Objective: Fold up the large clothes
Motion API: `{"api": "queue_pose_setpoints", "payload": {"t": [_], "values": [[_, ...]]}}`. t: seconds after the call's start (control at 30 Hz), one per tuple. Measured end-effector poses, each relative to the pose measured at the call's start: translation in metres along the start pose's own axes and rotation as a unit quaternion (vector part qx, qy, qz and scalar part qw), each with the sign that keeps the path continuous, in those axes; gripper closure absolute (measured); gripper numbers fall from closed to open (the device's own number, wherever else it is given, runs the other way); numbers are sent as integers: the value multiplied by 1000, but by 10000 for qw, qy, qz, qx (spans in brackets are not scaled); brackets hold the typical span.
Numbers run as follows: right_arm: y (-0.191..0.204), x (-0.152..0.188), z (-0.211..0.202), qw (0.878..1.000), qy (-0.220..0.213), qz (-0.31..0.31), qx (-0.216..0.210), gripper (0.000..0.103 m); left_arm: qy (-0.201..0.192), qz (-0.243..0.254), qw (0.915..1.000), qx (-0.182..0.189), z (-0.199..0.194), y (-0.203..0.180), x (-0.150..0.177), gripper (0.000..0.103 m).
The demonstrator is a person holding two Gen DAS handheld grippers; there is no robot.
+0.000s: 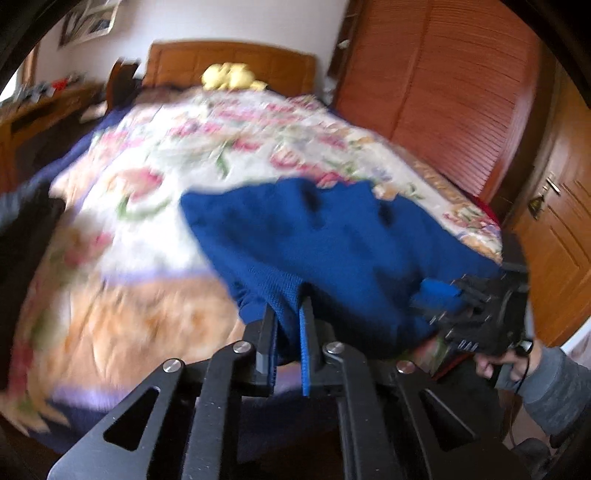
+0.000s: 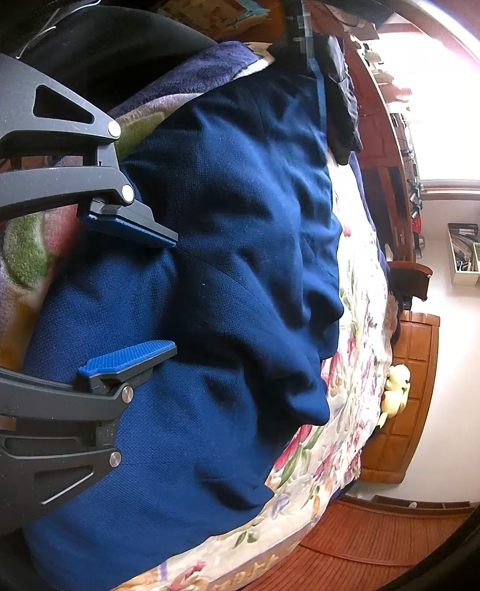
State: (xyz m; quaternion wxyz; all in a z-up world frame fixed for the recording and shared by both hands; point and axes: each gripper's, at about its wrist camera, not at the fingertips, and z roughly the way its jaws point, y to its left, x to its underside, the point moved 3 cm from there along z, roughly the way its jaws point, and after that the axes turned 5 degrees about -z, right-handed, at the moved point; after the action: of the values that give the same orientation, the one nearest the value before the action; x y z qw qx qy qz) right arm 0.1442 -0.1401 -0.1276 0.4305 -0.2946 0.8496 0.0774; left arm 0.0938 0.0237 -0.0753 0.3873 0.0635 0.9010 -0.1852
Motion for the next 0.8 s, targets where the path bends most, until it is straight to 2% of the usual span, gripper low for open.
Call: {"api": "queue_pose_setpoints", "payload": {"t": [0.1,0.2,0.37,0.43,0.53,0.63,0.7,0.8], "values": [[-1,0,-3,10000,-46,26,-43,49,-148,414,9988,220,1,-38,-29,95],[-9,1,-15,9997,-55,201,-135,49,-195,951,9939,527,13,-90,-57,96],[-48,17,-60,9978,-189,440,463,49,-85,1483,9824,1134,43,-172,-84,97],[-69,31,-80,9946,-157,500,900,49,9,1707,9751,1418,59,-213,-92,97],[-102,58,-109,9880,-104,763,1337,49,175,2116,9612,1760,77,-270,-90,97],[-130,83,-137,9804,-50,1075,1653,49,425,2414,9468,2084,95,-314,-75,97],[-144,99,-152,9749,-26,1273,1827,49,607,2449,9443,2112,107,-327,-64,97],[-158,113,-163,9699,40,1519,1902,49,893,2341,9477,1976,119,-331,-55,97]]}}
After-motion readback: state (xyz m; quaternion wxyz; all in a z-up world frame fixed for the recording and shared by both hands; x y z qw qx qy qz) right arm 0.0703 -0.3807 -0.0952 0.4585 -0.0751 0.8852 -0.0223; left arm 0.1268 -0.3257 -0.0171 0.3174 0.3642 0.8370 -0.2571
